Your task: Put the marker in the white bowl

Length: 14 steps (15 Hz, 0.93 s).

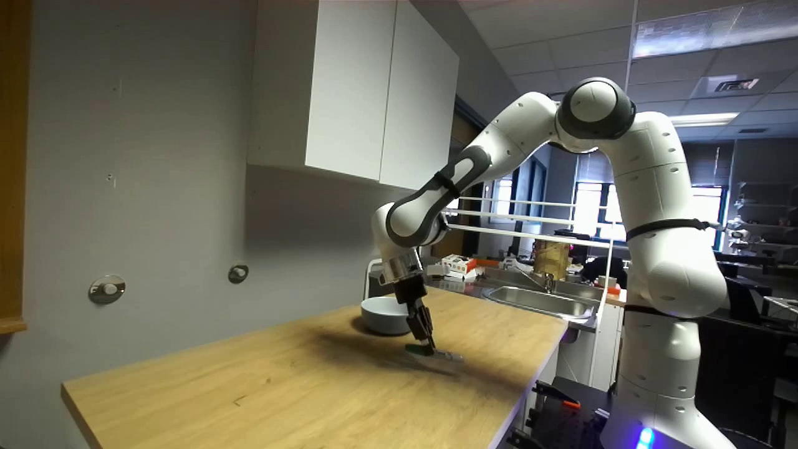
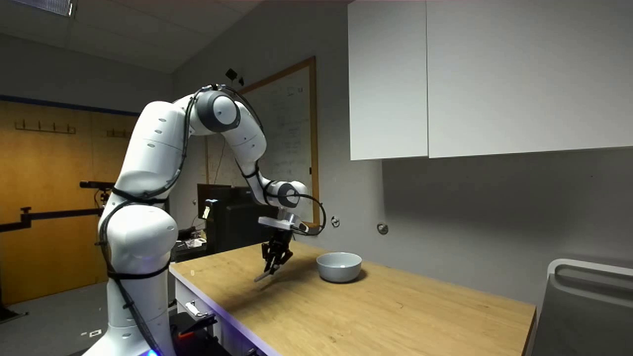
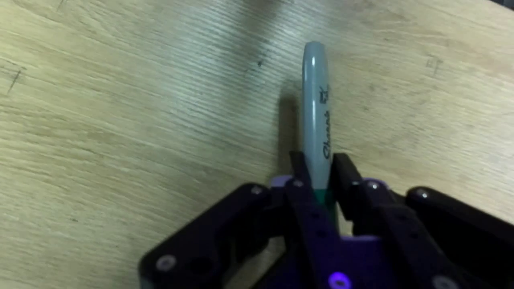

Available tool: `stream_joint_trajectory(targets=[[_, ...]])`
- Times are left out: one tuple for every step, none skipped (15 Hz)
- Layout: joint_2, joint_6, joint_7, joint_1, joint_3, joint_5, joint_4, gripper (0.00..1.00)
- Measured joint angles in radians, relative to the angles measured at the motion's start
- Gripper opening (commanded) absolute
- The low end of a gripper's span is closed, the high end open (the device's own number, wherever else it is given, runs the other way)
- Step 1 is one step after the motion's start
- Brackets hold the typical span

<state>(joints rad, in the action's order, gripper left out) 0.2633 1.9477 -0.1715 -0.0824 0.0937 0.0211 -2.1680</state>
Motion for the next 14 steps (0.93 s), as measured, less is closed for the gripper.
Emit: stream_joint_trajectory(targets=[[-0.011, -0.021, -0.006, -0.009, 0.011, -0.006, 0.011, 0.07], [-0.023, -0.043, -0.013, -0.02, 0.021, -0.02, 0.024, 0.07], [-0.036, -0.063, -0.02, -0.032, 0.029, -0.038, 0.039, 0.07], [-0.049, -0.083, -0.027, -0.043, 0.035, -0.063, 0.056, 0.06], [-0.063, -0.102, -0.035, -0.053, 0.04, -0.091, 0.074, 0.07], [-0.079, -0.122, -0.048, -0.06, 0.045, -0.124, 0.093, 0.06], [-0.095, -0.144, -0.067, -0.066, 0.046, -0.166, 0.115, 0.06], [-0.11, -0.163, -0.087, -0.07, 0.047, -0.21, 0.136, 0.06], [-0.125, -0.176, -0.115, -0.07, 0.046, -0.255, 0.156, 0.06], [-0.139, -0.183, -0.148, -0.067, 0.043, -0.298, 0.177, 0.06], [-0.151, -0.184, -0.184, -0.061, 0.039, -0.337, 0.197, 0.06], [-0.162, -0.18, -0.223, -0.051, 0.032, -0.366, 0.218, 0.06], [-0.169, -0.168, -0.263, -0.039, 0.024, -0.383, 0.238, 0.06], [-0.172, -0.148, -0.304, -0.023, 0.013, -0.386, 0.259, 0.06]])
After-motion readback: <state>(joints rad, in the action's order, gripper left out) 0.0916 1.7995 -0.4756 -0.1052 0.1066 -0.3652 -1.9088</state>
